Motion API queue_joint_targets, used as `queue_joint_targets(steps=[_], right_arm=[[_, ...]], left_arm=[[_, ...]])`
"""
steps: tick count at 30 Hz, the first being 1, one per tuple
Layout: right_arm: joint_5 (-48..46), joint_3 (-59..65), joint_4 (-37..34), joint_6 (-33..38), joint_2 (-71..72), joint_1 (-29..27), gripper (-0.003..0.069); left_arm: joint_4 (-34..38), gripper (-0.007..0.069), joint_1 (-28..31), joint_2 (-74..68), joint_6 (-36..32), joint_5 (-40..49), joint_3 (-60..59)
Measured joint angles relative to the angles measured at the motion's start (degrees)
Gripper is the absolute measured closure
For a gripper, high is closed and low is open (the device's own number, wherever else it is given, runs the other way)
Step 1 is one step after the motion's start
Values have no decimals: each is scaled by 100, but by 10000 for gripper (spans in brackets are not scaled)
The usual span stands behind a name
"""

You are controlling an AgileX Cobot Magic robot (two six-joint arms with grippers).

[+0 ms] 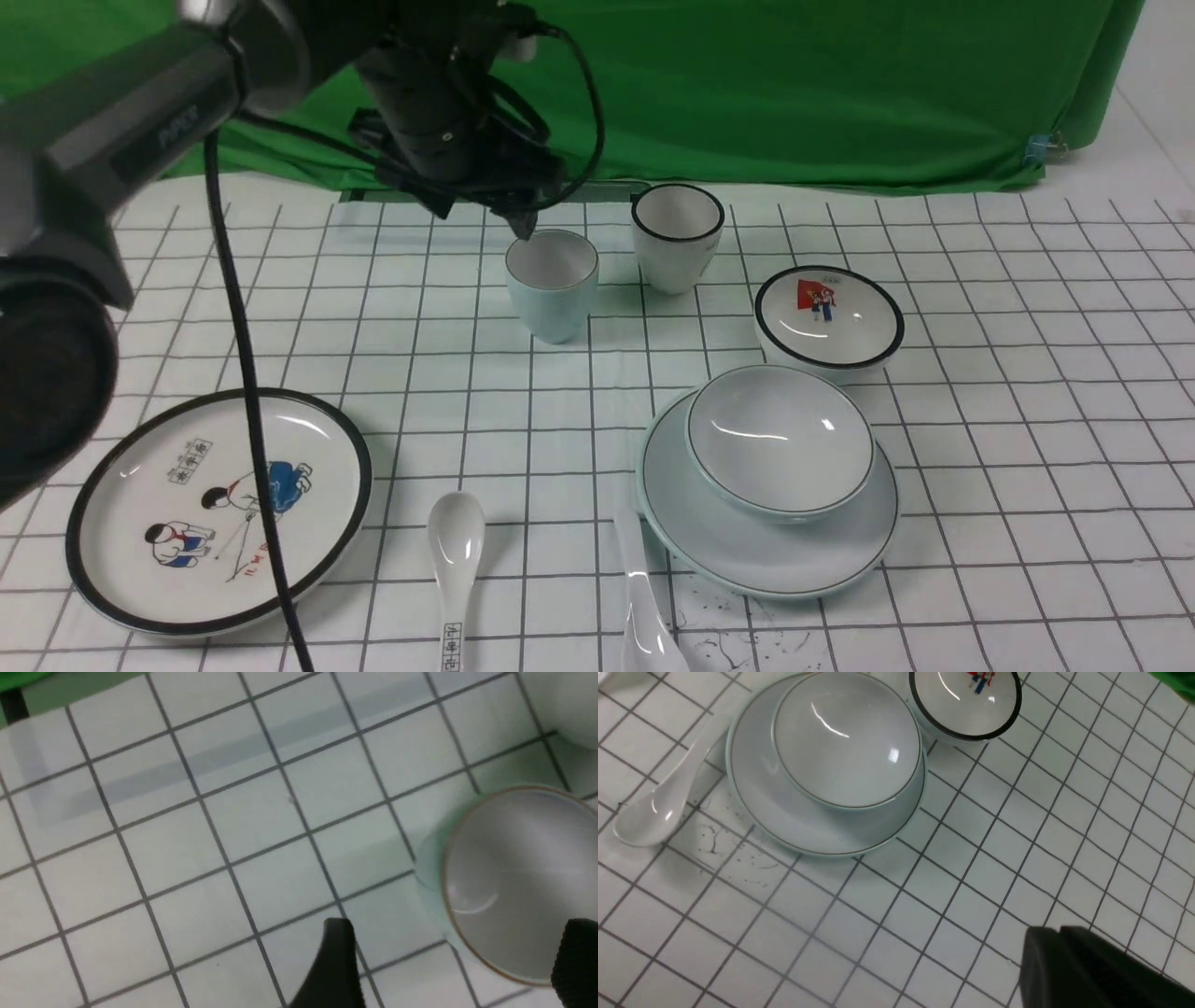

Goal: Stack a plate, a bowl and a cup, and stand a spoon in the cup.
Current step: Use the left arm to grab a blue teacup

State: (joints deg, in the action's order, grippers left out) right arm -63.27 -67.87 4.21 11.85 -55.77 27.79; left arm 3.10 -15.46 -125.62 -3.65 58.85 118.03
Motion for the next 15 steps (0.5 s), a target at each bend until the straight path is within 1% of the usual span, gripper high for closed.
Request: queue_joint_targets(steps=[5, 10, 12, 14, 15], right_arm=[[78, 0, 0, -5, -6, 0, 588], [261, 0, 0, -5, -131, 0, 587], [316, 0, 0, -5, -255, 0, 587], [322, 0, 0, -5, -356, 0, 587], [322, 0, 0, -5, -411, 0, 587]], left_arm=[[128, 99, 98, -398, 12, -423, 0], [445, 108, 99, -676, -51, -700, 0], [500, 148, 86, -726, -78, -769, 0], [501, 220, 71, -745, -97, -779, 0], [510, 276, 71, -745, -116, -786, 0]])
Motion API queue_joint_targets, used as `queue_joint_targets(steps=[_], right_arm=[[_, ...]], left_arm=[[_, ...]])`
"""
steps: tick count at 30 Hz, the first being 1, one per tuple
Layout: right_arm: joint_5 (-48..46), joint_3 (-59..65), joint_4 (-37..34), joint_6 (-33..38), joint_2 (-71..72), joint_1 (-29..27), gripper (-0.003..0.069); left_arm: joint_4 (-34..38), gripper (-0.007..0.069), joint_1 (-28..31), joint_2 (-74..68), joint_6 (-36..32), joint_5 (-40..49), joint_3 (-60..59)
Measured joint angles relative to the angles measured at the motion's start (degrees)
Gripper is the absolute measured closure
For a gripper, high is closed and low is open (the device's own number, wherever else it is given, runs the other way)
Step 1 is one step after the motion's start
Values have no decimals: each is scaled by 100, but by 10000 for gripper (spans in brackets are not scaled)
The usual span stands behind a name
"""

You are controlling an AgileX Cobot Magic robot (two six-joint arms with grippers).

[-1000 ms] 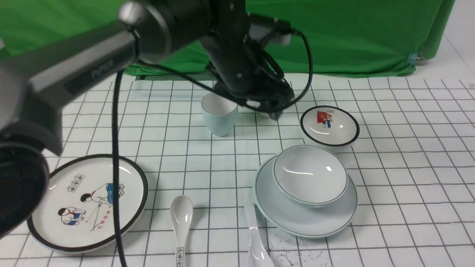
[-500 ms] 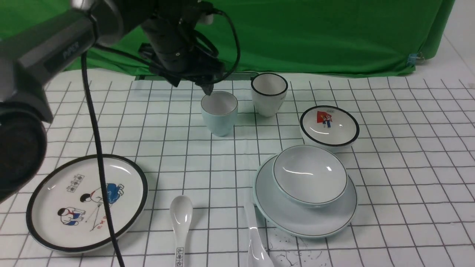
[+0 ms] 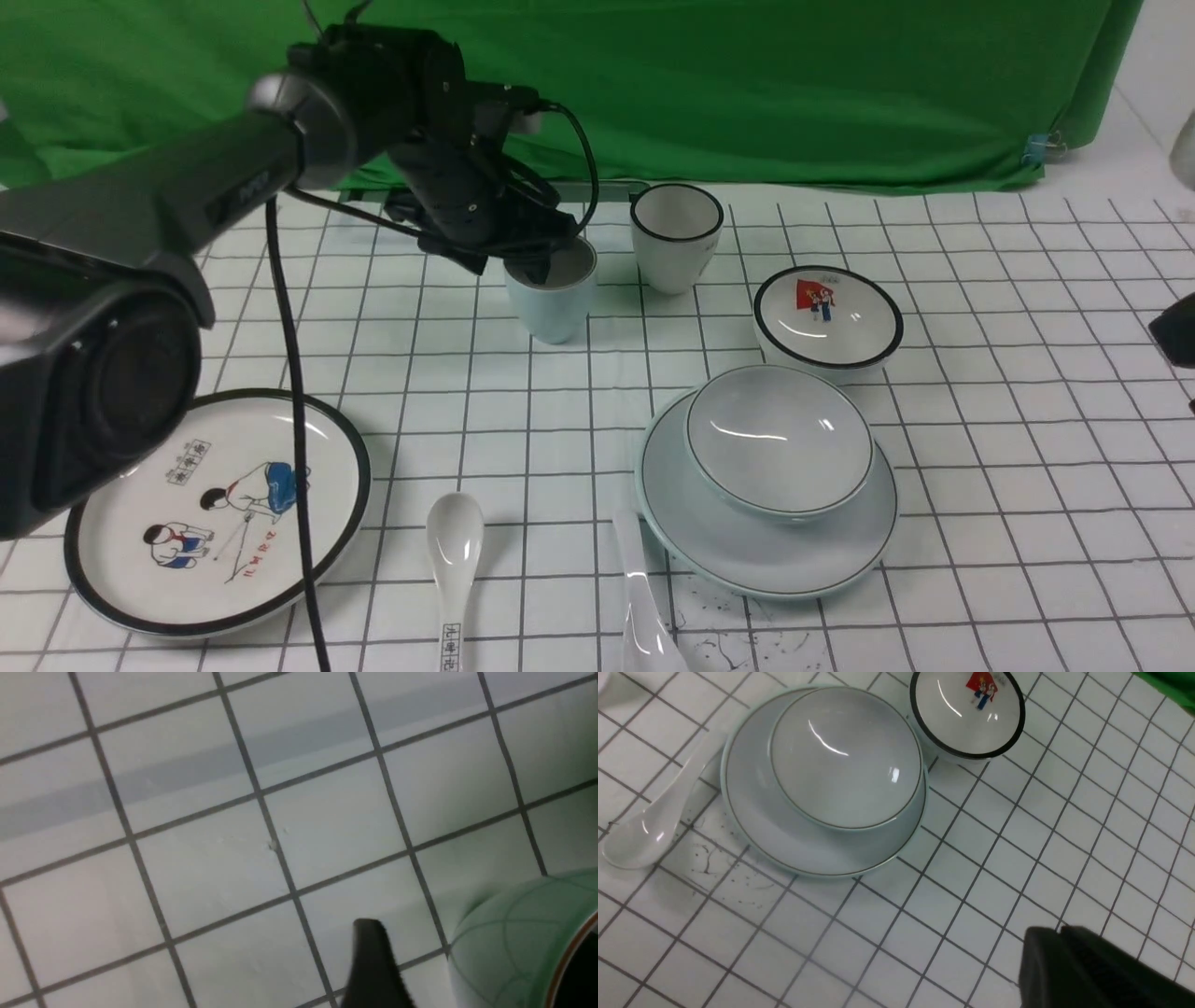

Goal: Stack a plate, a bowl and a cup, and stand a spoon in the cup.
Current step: Use the left arm to grab a blue teacup, then use the left arm to put the blue teacup into the blue rice bowl in the middle

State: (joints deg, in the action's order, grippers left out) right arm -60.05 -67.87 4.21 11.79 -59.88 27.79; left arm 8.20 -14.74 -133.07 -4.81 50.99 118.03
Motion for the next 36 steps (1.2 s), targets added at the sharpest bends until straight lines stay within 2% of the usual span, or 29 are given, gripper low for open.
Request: queue_joint_targets(steps=[5, 6, 14, 17, 19, 28, 36], right_arm=[[-25, 0, 0, 0, -160, 0, 587], [-51, 0, 0, 0, -160, 0, 587], [-283, -5, 295, -164, 226, 0, 587], [-306, -10, 591, -373, 507, 0, 587], [-318, -17, 869, -542, 828, 0, 587], [-505, -11, 1047, -735, 1584, 0, 587], [-891, 129, 1053, -745, 1606, 0, 587]], left_arm=[[69, 598, -7, 0, -288, 49, 36], [69, 609, -7, 0, -319, 117, 71], [188, 613, -178, 611, -700, 1454, 953], [356, 613, -462, 1024, -812, 1711, 1067], [488, 613, -886, 1275, -885, 1827, 1067], [532, 615, -2071, 826, -988, 1797, 559], [371, 615, -2182, 274, -690, 1248, 554]])
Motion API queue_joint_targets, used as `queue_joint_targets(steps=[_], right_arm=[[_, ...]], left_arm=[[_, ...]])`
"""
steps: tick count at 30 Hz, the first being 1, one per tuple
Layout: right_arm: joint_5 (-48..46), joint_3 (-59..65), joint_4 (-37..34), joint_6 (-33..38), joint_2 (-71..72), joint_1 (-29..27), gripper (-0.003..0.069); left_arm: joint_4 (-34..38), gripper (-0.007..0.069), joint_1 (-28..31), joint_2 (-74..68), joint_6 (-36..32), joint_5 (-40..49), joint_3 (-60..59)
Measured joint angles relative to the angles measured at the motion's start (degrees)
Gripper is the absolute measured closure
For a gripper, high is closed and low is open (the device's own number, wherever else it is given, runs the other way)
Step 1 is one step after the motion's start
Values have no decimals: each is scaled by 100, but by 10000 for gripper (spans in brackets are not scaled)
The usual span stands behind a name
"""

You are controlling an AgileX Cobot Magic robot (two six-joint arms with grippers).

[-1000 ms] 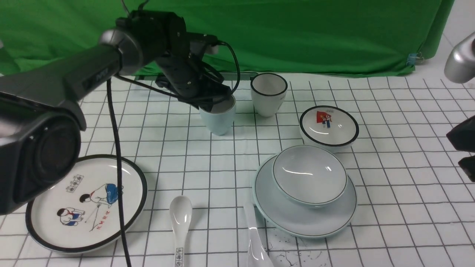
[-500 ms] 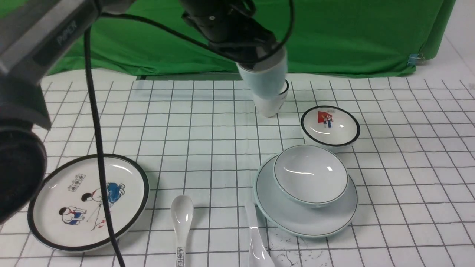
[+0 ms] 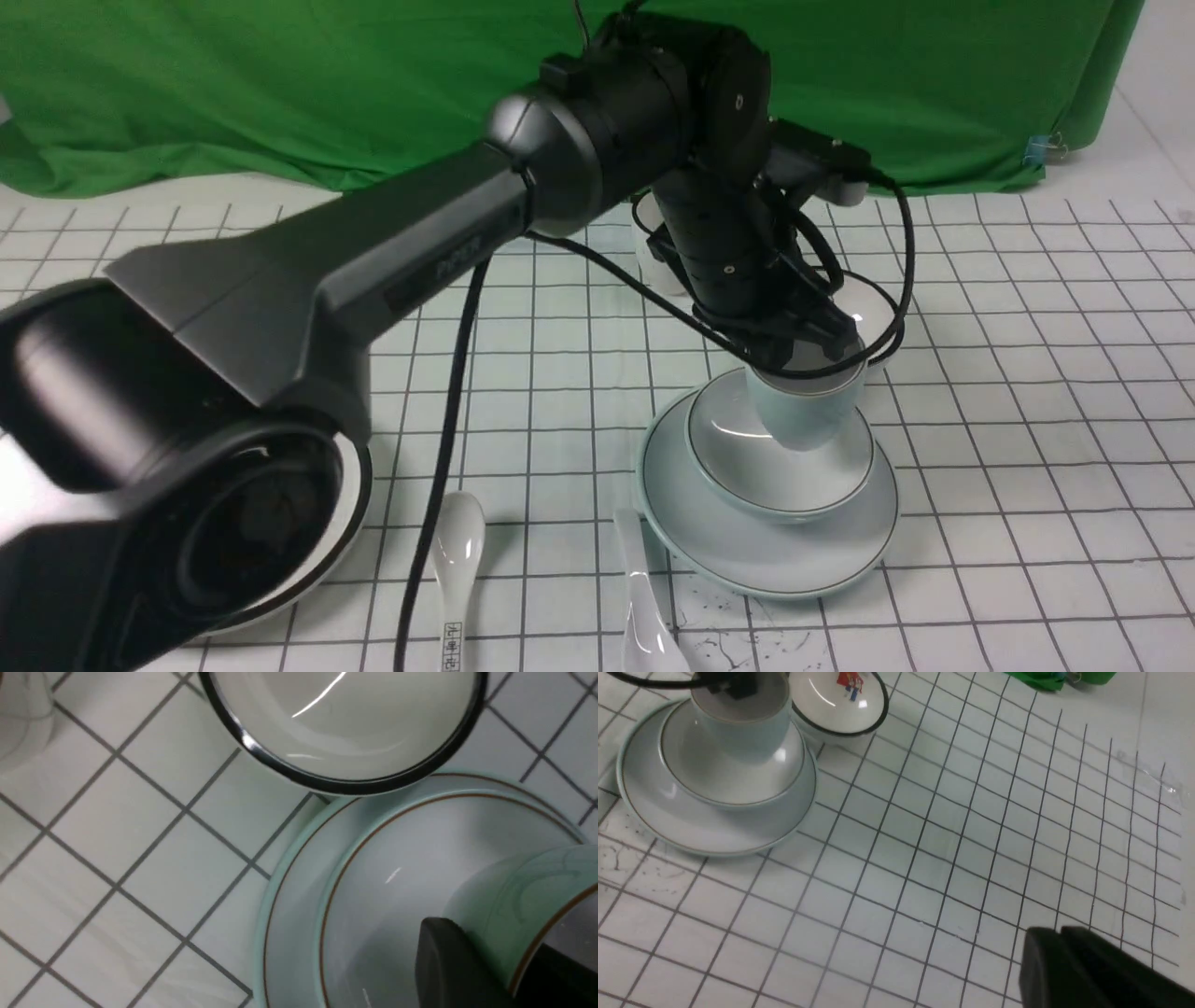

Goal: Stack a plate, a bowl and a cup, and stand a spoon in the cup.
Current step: Use the left arm to put the blue teacup into the blue rice bowl in the middle

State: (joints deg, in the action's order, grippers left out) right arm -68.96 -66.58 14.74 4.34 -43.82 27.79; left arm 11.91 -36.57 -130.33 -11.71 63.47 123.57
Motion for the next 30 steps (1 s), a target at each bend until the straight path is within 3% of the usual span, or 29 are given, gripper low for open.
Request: queue_joint_targets(steps=[12, 18, 22, 27, 30], right_arm=[[-77, 68, 0, -5, 0, 0, 585], [-77, 68, 0, -5, 0, 0, 585], [-77, 68, 0, 1, 0, 0, 580], [-77, 68, 0, 1, 0, 0, 578], [-77, 68, 1, 1, 0, 0, 576]], left_arm=[[-162, 614, 0, -264, 128, 32, -10], [-166, 578, 0, -280, 135, 60, -74], [-166, 501, 0, -280, 135, 60, -91], [-210, 285, 0, 41, 243, 79, -122], [-303, 196, 0, 481, 248, 173, -122]])
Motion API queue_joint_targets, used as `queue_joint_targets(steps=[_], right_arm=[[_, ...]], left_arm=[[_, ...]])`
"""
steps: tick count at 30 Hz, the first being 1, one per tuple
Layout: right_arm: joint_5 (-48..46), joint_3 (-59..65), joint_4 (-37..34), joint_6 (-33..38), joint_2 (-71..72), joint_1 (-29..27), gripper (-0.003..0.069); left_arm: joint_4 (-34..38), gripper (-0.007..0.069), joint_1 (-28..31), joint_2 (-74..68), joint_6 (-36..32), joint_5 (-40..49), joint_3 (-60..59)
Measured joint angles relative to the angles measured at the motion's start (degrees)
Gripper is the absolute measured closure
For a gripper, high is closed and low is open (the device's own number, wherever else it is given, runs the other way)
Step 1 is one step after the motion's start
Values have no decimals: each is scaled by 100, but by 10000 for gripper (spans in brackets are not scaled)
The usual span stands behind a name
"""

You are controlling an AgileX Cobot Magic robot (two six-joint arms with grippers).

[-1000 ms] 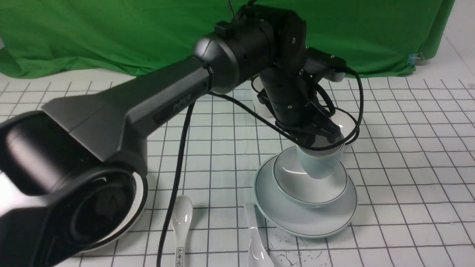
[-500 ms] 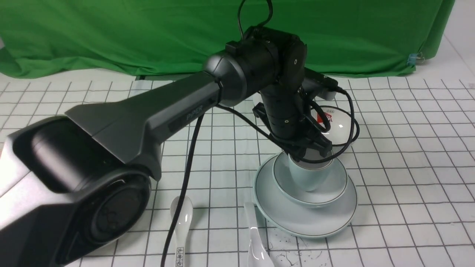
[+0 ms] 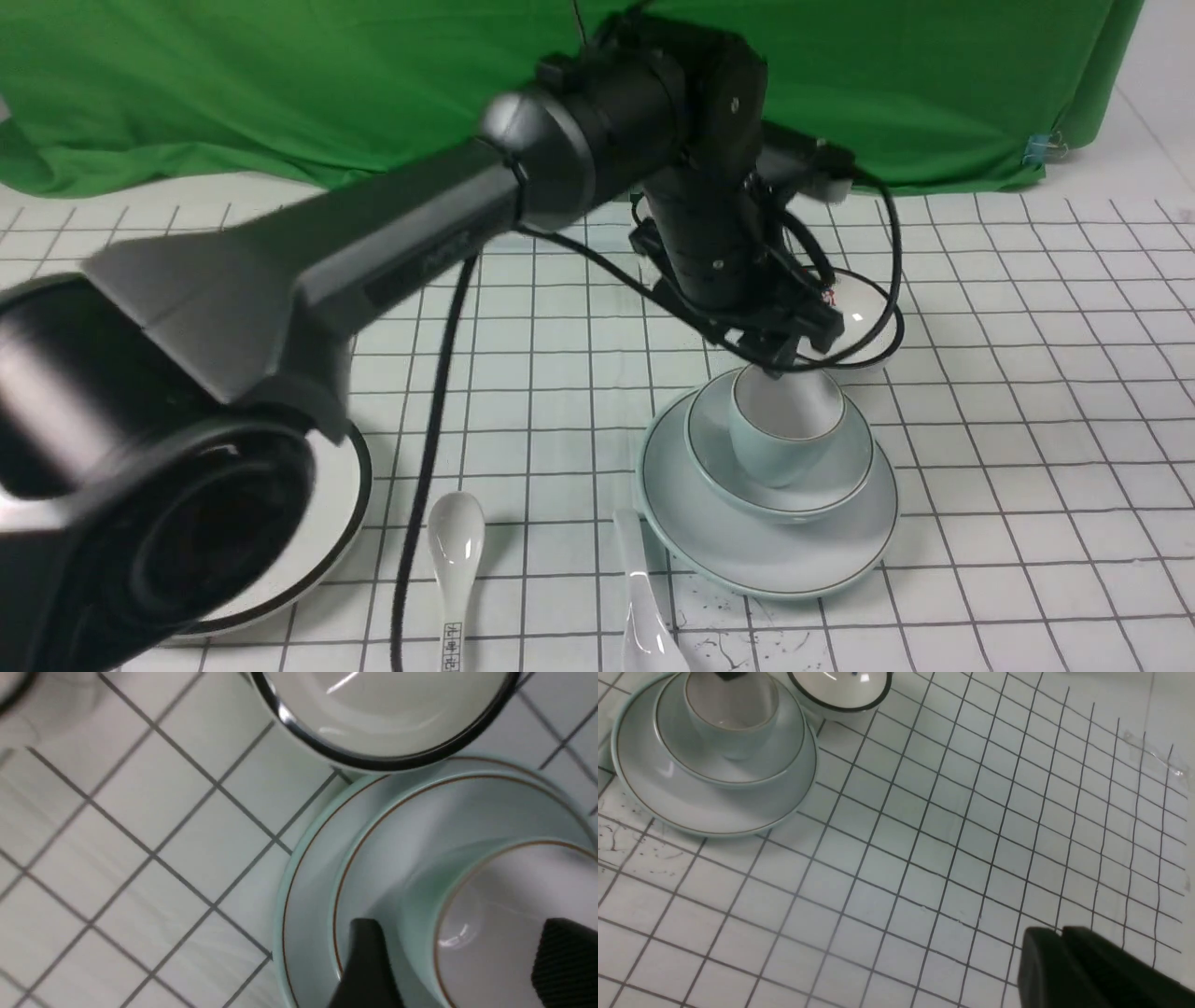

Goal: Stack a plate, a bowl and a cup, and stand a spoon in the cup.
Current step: Use the left arm to put the blue teacup into the blue rice bowl in the middle, then use the left arm to grab a blue soup spoon

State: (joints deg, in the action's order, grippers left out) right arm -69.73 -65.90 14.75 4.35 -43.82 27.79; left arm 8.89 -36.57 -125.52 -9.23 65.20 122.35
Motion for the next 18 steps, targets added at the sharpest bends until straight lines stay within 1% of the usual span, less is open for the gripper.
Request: queue_joint_targets(steps=[1, 2, 4, 5, 6, 7, 9, 11, 12, 14, 17, 18], right_arm=[[0, 0, 0, 10, 0, 0, 576], [0, 0, 0, 13, 0, 0, 576], [0, 0, 0, 28, 0, 0, 576], [6, 0, 0, 40, 0, 0, 574], [6, 0, 0, 40, 0, 0, 574], [12, 0, -6, 40, 0, 0, 572], [16, 0, -6, 34, 0, 0, 569], [16, 0, -6, 34, 0, 7, 568], [11, 0, -6, 22, 0, 52, 564], [6, 0, -1, 15, 5, 163, 559], [6, 2, -1, 15, 47, 479, 556], [6, 2, -1, 15, 52, 516, 555]], left_arm=[[-110, 158, 0, 301, 36, 102, 0], [-272, 137, 0, 520, 116, 234, 0], [-436, 126, 0, 728, 225, 306, 0], [-709, 120, 0, 1102, 470, 350, -98], [-773, 120, 0, 1143, 525, 350, -117], [-936, 126, 0, 1511, 702, 373, -365], [-973, 143, 0, 1892, 923, 390, -822], [-964, 153, 0, 2066, 992, 397, -1113], [-936, 167, 0, 2284, 1152, 410, -1562], [-889, 179, 0, 2465, 1361, 427, -2043], [-942, 189, -77, 2681, 1825, 393, -3243], [-950, 190, -93, 2690, 1882, 374, -3300]])
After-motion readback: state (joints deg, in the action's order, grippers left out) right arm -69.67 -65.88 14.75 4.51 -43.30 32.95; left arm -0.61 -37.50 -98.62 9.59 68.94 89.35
